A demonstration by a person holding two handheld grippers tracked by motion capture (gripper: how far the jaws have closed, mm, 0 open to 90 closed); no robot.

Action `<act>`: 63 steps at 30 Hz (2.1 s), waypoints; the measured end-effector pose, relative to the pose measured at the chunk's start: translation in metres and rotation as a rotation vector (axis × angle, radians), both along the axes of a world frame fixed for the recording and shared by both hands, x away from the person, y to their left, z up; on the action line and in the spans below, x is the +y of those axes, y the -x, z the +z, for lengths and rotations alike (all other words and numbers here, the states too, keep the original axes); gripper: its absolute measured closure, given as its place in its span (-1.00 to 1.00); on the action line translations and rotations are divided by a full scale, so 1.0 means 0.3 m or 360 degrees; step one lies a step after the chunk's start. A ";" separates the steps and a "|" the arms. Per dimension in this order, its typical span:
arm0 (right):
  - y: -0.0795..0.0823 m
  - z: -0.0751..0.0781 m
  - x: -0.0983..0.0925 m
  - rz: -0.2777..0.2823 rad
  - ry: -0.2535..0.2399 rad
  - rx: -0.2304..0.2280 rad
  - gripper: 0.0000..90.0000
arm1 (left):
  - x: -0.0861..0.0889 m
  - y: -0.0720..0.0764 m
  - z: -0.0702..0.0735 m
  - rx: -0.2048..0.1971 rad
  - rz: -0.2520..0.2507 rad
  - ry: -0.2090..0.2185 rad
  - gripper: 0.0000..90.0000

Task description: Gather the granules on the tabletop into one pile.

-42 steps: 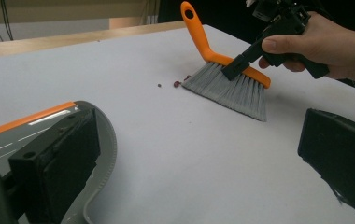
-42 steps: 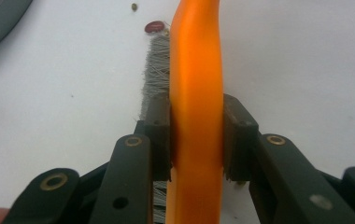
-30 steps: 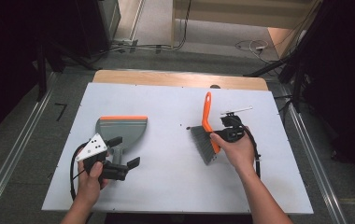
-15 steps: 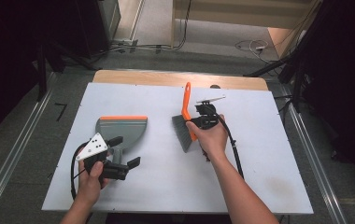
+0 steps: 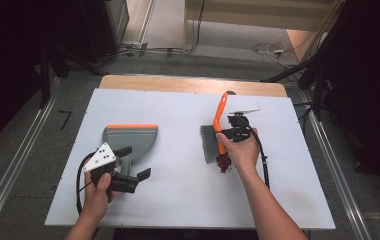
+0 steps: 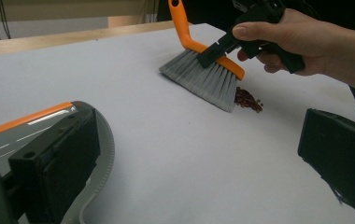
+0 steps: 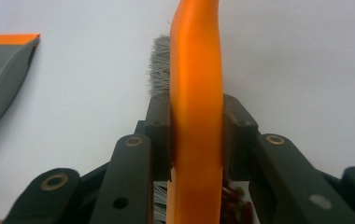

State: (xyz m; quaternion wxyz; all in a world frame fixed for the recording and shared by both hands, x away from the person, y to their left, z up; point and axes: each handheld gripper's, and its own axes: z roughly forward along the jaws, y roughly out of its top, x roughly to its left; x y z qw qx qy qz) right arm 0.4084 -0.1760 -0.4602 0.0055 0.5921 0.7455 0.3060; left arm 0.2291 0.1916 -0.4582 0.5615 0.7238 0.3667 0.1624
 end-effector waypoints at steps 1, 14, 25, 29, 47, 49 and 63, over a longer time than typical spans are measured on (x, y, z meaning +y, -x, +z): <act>0.002 0.001 -0.010 -0.0007 0.0004 -0.0004 0.50 | 0.000 0.000 0.000 0.0000 -0.0001 0.0000 -1.00; 0.048 0.102 -0.085 0.0091 -0.0114 -0.0174 0.51 | 0.004 -0.007 -0.005 0.0006 0.0006 0.0004 -1.00; 0.173 0.207 -0.137 0.0853 0.0226 -0.0453 0.51 | -0.001 -0.004 -0.004 0.0007 0.0011 0.0004 -1.00; 0.240 0.177 -0.146 0.1048 0.0348 -0.0454 0.51 | -0.004 -0.006 -0.005 0.0015 0.0013 -0.0006 -1.00; 0.231 0.051 -0.097 0.1350 0.0393 -0.0436 0.51 | -0.008 -0.005 -0.006 0.0013 0.0013 -0.0013 -1.00; 0.216 0.051 -0.095 0.1373 0.0404 -0.0457 0.51 | -0.008 -0.005 -0.007 0.0015 0.0011 -0.0013 -1.00; 0.107 0.048 -0.091 0.1402 0.0438 -0.0570 0.50 | -0.010 -0.004 -0.007 0.0015 0.0012 -0.0009 -1.00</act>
